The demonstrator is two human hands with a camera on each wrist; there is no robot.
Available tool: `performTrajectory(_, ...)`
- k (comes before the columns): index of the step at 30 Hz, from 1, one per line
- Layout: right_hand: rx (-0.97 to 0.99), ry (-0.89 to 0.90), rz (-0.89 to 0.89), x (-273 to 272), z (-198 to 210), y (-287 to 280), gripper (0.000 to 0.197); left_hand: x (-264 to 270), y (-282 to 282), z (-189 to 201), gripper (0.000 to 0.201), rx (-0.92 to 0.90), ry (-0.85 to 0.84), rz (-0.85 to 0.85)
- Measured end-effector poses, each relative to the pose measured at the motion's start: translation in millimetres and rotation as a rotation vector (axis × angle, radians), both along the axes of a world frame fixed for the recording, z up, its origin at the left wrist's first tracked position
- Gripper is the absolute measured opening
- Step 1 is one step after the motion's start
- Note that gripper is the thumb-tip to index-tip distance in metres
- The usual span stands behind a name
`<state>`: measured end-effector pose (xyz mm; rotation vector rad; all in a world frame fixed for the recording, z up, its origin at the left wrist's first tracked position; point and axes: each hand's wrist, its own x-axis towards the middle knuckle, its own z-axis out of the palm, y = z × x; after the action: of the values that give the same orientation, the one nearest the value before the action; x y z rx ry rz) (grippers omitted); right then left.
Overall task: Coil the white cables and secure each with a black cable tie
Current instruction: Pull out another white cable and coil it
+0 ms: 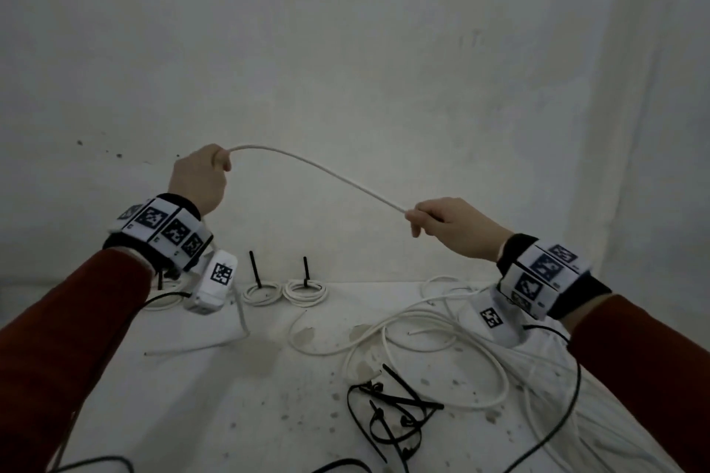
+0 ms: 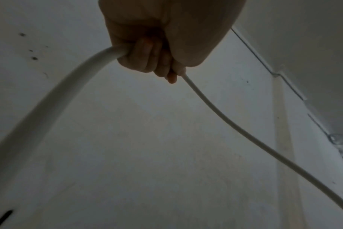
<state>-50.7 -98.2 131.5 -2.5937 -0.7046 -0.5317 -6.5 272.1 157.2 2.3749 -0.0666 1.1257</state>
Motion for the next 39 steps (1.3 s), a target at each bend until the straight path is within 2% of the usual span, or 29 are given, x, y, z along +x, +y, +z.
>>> performTrajectory(4,-0.227,-0.129,-0.183,-3,2,-19,0.051,8,14,-15,0.034,0.038,0.004,0.044)
performTrajectory(6,-0.168,-0.106,-0.176,-7,6,-22,0.056,10,17,-23,0.030,0.026,0.017,0.043)
performTrajectory(7,-0.046,-0.049,-0.122,-10,7,-22,0.055,11,18,-26,0.026,0.041,0.034,0.036)
performTrajectory(9,0.326,0.090,0.053,-16,10,-18,0.051,11,16,-34,0.027,0.119,0.096,0.001)
performTrajectory(13,1.113,0.599,0.534,-28,15,-6,0.034,6,4,-51,0.053,0.255,0.208,-0.128)
performTrajectory(15,1.366,0.733,0.702,-31,18,1,0.025,3,-3,-64,0.047,0.346,0.228,-0.150)
performTrajectory(18,1.621,0.679,0.876,-34,23,10,0.019,-9,-22,-79,0.028,0.436,0.222,-0.174)
performTrajectory(21,1.778,0.500,0.955,-35,30,20,0.016,-24,-45,-88,0.025,0.650,0.269,-0.181)
performTrajectory(23,1.852,0.378,0.918,-31,30,26,0.014,-38,-56,-96,0.030,0.764,0.167,-0.306)
performTrajectory(25,1.774,0.232,0.782,-23,24,31,0.009,-50,-62,-104,0.033,0.890,0.066,-0.412)
performTrajectory(27,1.545,0.072,0.567,-11,13,36,0.008,-58,-67,-106,0.030,0.988,-0.001,-0.428)
performTrajectory(29,1.181,-0.054,0.360,-3,0,40,0.015,-64,-70,-101,0.022,0.994,-0.012,-0.461)
performTrajectory(32,0.500,-0.073,0.191,-3,-17,41,0.017,-66,-68,-92,0.021,0.969,-0.099,-0.457)
performTrajectory(33,0.282,-0.050,0.178,-7,-21,40,0.015,-65,-65,-88,0.024,0.952,-0.107,-0.451)
performTrajectory(35,-0.021,0.025,0.181,-16,-25,40,0.012,-62,-58,-80,0.045,0.900,-0.126,-0.465)
performTrajectory(37,-0.055,0.151,0.216,-24,-29,40,0.014,-61,-53,-69,0.052,0.854,-0.146,-0.435)
performTrajectory(39,0.088,0.265,0.297,-30,-32,42,0.024,-59,-50,-58,0.046,0.809,-0.205,-0.422)
